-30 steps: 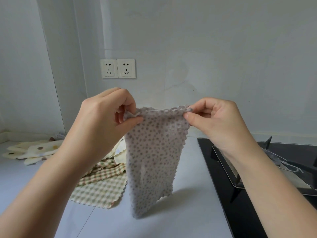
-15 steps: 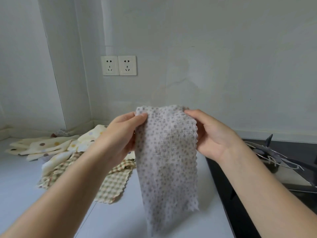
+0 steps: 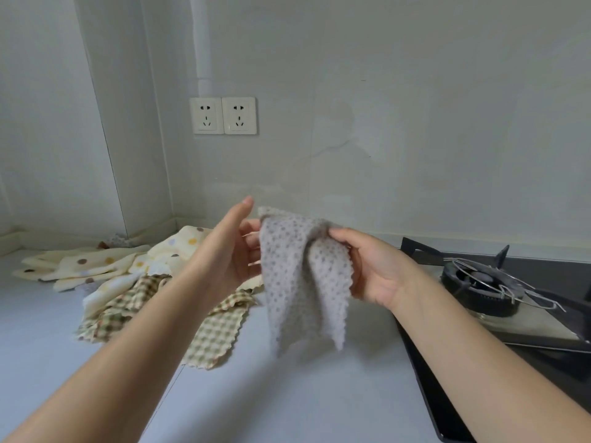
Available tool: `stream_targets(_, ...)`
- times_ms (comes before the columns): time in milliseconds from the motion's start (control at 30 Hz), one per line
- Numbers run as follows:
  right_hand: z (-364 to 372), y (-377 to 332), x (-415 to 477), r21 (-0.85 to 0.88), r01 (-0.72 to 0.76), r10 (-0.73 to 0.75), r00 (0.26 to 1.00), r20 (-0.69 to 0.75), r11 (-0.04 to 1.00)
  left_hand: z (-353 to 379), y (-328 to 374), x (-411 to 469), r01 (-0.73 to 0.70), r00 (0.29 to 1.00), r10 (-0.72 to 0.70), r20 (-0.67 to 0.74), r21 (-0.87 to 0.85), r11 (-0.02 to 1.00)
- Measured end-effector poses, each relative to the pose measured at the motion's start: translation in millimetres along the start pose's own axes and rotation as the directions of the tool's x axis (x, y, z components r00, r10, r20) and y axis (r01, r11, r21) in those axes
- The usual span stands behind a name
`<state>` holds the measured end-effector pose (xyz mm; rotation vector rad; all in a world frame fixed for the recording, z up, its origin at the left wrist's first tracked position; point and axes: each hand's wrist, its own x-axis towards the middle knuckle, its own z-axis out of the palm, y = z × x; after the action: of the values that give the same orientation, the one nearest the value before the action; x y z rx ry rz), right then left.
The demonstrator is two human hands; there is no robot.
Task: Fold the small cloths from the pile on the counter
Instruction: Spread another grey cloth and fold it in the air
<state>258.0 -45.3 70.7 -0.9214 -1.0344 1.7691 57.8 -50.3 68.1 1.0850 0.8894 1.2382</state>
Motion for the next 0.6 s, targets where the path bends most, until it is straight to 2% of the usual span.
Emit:
stream_targets(67,-4.2,-1.1,1.4,0.023,-0.003,0.004,0.999,-0.034,1.0,1.0,-8.8,-1.2,0.036,0.995,-0.054,0.087,0.189,0.981)
stream_targets(133,-9.7,0.6,2.6,0.054,-0.003,0.007,0.997,-0.075,0.999,6.1,-17.5,-5.1,0.036,0.988,-0.077,0.137,0.28,0.959)
stream_targets(267,-18.2,13.4,-1.9,0.087,0.005,-0.001,0.999,-0.051,0.996,15.1,-25.3,-8.6,0.024,0.998,-0.037,0.046,0.25,0.968)
stream_targets(400,-31.0,31.9,-16.7,-0.121,0.039,-0.045,0.998,-0.047,0.992,15.5,-31.4,-15.5,0.032,0.999,-0.028,-0.018,0.3,0.953)
stream_targets(500,-36.1,38.5,-23.9,-0.157,0.117,-0.134,0.986,-0.102,0.981,17.3,-37.9,-20.5,0.044,0.998,-0.028,-0.059,0.281,0.959)
stream_targets(600,-35.3,40.3,-26.3,-0.195,0.2,-0.215,0.975,-0.056,0.96,18.5,-43.4,-21.1,0.062,0.998,-0.055,-0.035,0.219,0.974)
